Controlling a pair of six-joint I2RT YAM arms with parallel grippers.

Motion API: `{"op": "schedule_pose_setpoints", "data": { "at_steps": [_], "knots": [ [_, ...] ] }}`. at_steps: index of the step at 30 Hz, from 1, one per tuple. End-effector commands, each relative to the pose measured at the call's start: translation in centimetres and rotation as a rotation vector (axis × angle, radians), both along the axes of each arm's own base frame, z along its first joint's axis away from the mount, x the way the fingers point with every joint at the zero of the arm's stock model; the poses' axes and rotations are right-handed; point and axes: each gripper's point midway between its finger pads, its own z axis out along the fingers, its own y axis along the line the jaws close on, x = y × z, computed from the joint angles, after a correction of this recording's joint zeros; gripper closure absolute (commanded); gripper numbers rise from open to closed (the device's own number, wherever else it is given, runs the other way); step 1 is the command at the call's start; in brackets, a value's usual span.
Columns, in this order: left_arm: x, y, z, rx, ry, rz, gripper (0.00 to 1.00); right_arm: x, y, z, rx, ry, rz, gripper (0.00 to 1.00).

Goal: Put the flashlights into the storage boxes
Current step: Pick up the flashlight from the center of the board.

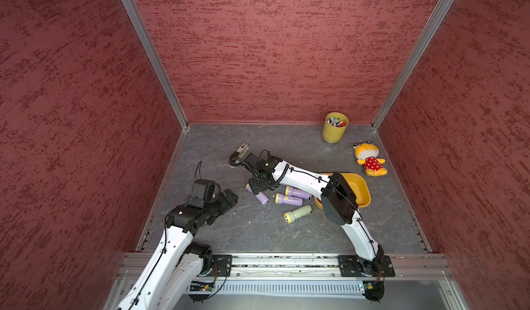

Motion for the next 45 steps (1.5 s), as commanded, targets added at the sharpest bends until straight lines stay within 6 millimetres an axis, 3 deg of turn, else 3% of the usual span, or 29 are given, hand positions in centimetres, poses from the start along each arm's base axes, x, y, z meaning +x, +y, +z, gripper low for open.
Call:
{"op": "schedule_pose_setpoints", "data": {
  "at_steps": [1,20,38,45],
  "knots": [
    [0.3,0.0,0.2,-0.014,-0.019,0.017,0.0,-0.4,0.8,-0.2,0.005,0.012,0.039,0.4],
    [0.8,-0.1,0.2,-0.014,-0.039,0.01,0.0,-0.6,1.8,-2.3,0.014,0.036,0.077,0.43],
    [1.1,-0.1,0.2,-0.003,-0.039,-0.003,0.0,-0.3,1.2,-4.0,-0.03,0.034,0.062,0.58],
    [1.7,-0.5,0.8,0.005,-0.074,-0.031,0.0,0.1,0.7,-1.6,0.01,-0.02,0.049,0.61]
  ]
}}
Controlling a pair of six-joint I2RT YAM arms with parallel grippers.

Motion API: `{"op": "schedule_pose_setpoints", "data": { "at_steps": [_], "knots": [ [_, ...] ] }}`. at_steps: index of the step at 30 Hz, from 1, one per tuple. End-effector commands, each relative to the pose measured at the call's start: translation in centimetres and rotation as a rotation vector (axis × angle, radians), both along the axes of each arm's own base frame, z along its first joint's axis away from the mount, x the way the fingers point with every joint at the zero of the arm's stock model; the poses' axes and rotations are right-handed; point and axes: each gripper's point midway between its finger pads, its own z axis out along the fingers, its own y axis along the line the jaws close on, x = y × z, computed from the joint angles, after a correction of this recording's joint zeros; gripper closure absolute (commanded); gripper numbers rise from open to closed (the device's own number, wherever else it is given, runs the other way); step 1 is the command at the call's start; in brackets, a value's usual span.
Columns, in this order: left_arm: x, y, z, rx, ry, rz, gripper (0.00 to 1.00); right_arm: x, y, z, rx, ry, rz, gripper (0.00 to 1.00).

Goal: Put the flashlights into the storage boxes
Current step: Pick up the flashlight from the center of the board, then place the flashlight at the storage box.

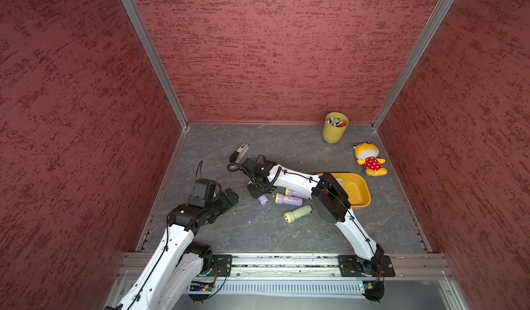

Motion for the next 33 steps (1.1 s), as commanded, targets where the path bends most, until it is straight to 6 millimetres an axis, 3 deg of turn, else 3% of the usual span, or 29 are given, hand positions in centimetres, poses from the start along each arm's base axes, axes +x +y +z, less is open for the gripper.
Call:
{"op": "schedule_pose_setpoints", "data": {
  "at_steps": [1,6,9,21,24,27,33],
  "knots": [
    [1.1,-0.4,1.1,0.004,-0.06,-0.025,0.0,0.9,-0.4,3.0,0.037,-0.071,-0.025,0.61],
    [2.3,-1.8,1.7,0.027,-0.094,-0.085,0.0,2.5,-3.1,6.1,0.075,-0.141,-0.089,0.61],
    [3.6,-3.8,2.2,0.041,-0.131,-0.148,0.0,3.3,-6.6,7.6,0.068,-0.181,-0.14,0.61],
    [8.7,-14.4,3.0,0.084,-0.187,-0.416,0.0,3.8,-28.9,10.8,-0.103,-0.268,-0.476,0.6],
    [9.5,-16.5,2.9,0.071,-0.191,-0.451,0.0,2.8,-33.8,10.6,-0.173,-0.25,-0.559,0.6],
    [10.0,-18.1,2.5,0.056,-0.181,-0.468,0.0,1.4,-37.4,9.8,-0.224,-0.211,-0.639,0.6],
    [10.7,-19.6,1.7,0.025,-0.158,-0.489,0.0,0.1,-41.5,8.5,-0.244,-0.171,-0.769,0.59]
  ]
}}
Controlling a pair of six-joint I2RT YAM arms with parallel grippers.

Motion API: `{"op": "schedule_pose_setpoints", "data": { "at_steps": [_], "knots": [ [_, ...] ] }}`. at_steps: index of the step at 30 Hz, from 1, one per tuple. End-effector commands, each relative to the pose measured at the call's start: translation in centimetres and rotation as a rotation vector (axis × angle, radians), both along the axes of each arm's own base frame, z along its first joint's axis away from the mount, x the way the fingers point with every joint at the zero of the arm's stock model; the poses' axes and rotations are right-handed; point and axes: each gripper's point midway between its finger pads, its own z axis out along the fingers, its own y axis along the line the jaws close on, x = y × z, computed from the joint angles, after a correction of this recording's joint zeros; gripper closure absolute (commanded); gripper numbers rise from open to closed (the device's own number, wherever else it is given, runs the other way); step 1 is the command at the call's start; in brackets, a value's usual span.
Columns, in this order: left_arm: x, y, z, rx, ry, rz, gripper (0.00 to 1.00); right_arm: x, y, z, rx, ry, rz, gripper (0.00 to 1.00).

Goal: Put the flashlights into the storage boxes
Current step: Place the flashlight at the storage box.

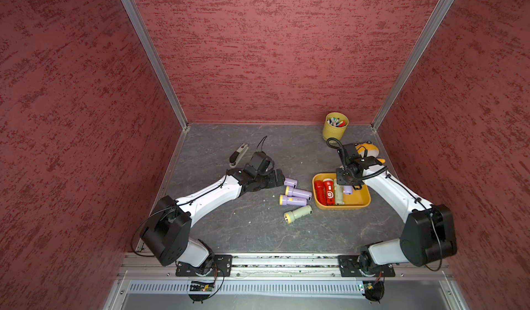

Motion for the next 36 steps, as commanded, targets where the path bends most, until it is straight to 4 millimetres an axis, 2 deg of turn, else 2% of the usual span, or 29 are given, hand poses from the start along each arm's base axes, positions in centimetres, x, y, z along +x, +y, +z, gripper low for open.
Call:
{"op": "schedule_pose_setpoints", "data": {
  "at_steps": [1,5,6,8,11,24,31,36],
  "knots": [
    [0.6,-1.1,0.9,-0.034,-0.022,-0.024,0.0,-0.3,-1.8,-0.2,-0.023,0.005,-0.055,0.59],
    [0.6,-0.9,0.8,-0.023,-0.026,-0.027,0.0,0.1,-2.3,-1.2,0.018,0.008,-0.093,0.59],
    [0.6,-0.8,0.8,-0.021,-0.027,-0.028,0.0,0.1,-2.4,-2.3,0.017,0.039,-0.097,0.59],
    [0.7,-0.6,0.7,-0.017,-0.028,-0.024,0.0,0.3,-2.3,-2.9,0.023,0.046,-0.098,0.59],
    [0.7,-0.5,0.8,-0.018,-0.03,-0.021,0.0,0.5,-1.8,-3.6,0.061,0.044,-0.095,0.58],
    [0.4,0.0,0.6,-0.01,-0.03,-0.009,0.0,0.3,-2.2,-6.1,0.106,0.075,-0.145,0.55],
    [0.4,0.1,0.4,-0.005,-0.028,-0.005,0.0,0.4,-2.0,-6.1,0.171,0.059,-0.157,0.51],
    [0.3,0.1,0.2,-0.004,-0.022,-0.004,0.0,0.6,-2.1,-4.2,0.194,0.012,-0.163,0.47]
  ]
}}
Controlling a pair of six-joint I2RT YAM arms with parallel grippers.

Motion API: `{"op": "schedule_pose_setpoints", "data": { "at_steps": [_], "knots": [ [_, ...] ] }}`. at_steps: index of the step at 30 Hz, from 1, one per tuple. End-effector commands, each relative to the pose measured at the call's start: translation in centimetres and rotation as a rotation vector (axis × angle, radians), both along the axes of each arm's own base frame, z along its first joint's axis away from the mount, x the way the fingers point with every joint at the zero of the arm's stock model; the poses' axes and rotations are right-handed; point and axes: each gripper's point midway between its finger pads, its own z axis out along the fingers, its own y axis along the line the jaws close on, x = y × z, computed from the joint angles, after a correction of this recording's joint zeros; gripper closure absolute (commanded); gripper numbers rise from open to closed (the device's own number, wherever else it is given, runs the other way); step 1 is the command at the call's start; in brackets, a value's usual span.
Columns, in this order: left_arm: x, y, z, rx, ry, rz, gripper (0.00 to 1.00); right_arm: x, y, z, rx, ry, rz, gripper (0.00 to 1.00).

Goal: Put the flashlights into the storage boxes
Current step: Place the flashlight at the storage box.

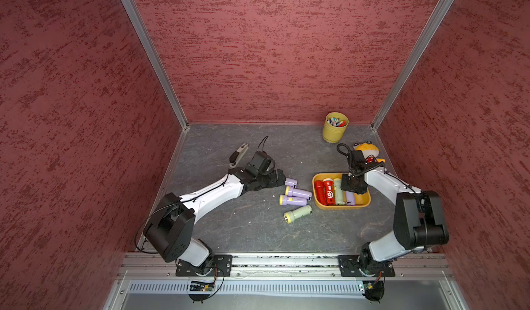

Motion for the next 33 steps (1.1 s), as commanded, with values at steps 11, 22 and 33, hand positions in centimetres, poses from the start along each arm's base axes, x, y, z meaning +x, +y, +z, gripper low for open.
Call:
{"op": "schedule_pose_setpoints", "data": {
  "at_steps": [11,22,33],
  "knots": [
    [-0.2,0.6,0.4,-0.001,-0.024,0.004,0.0,1.0,0.5,4.0,0.287,-0.225,-0.108,0.2],
    [-0.4,0.9,0.4,0.008,-0.02,0.011,0.0,0.9,0.8,0.9,0.349,-0.186,-0.126,0.15],
    [-0.4,1.0,0.6,0.009,-0.028,0.014,0.0,0.8,3.0,1.1,0.46,-0.204,-0.063,0.23]
  ]
}}
